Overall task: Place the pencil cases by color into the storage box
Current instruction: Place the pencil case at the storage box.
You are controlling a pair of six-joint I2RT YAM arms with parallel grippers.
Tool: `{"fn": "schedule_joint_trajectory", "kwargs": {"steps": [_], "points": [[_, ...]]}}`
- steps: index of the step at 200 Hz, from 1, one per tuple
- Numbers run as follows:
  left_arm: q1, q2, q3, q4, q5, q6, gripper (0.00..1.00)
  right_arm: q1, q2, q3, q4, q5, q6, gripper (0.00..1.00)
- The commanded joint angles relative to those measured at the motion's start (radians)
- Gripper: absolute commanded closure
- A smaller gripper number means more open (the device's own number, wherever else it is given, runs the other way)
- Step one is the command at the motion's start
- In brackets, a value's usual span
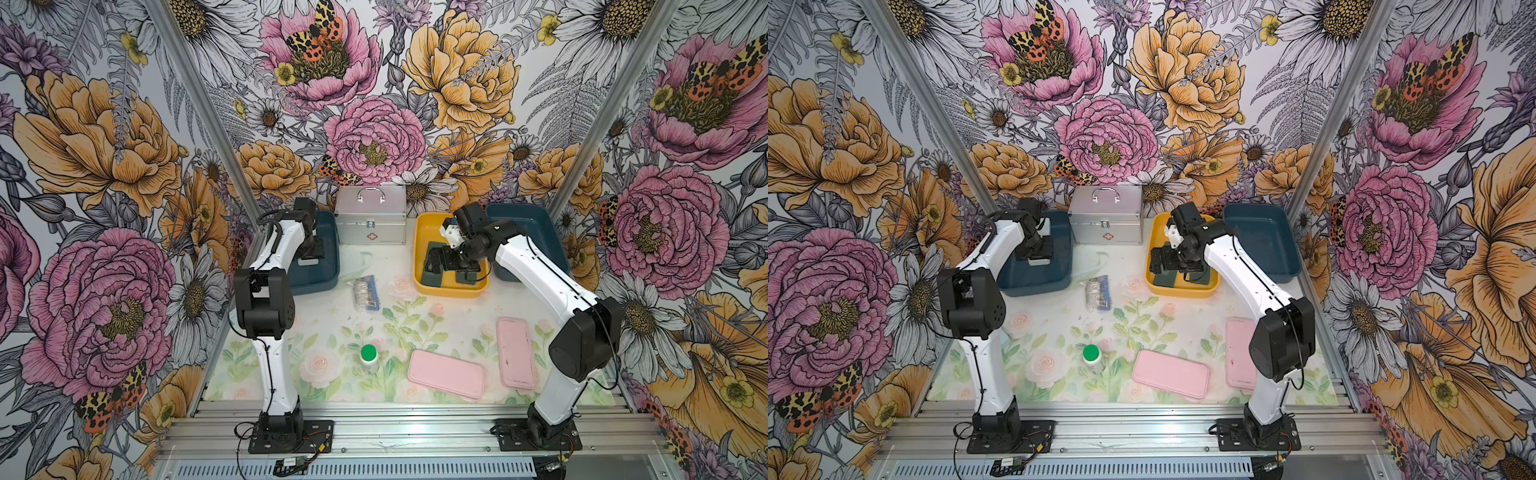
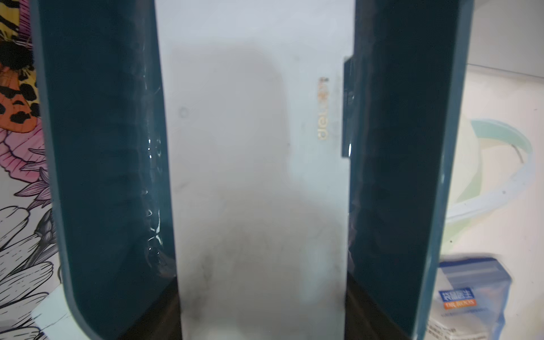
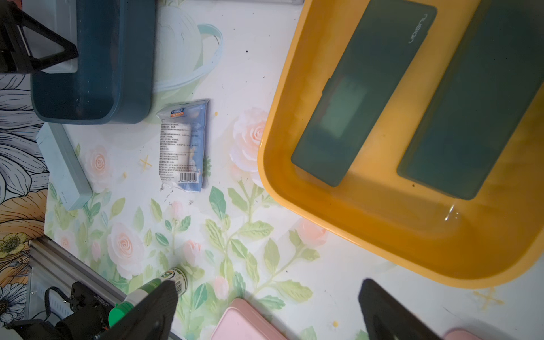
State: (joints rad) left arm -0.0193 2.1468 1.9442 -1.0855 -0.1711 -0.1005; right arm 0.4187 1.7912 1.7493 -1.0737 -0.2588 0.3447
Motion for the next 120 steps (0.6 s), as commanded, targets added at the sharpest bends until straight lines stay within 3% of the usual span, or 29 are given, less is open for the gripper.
{"fn": "schedule_joint_trajectory", "kwargs": {"steps": [1,120], "points": [[-0.012,0.054,0.073,0.012,0.019,0.024,0.37,-0.012,0.037,0.048,-0.009,-0.005,0.002,0.01],[-0.010,0.289,0.236,0.012,0.093,-0.010,0.34,-0.053,0.105,0.118,-0.069,-0.018,0.016,0.01]]}}
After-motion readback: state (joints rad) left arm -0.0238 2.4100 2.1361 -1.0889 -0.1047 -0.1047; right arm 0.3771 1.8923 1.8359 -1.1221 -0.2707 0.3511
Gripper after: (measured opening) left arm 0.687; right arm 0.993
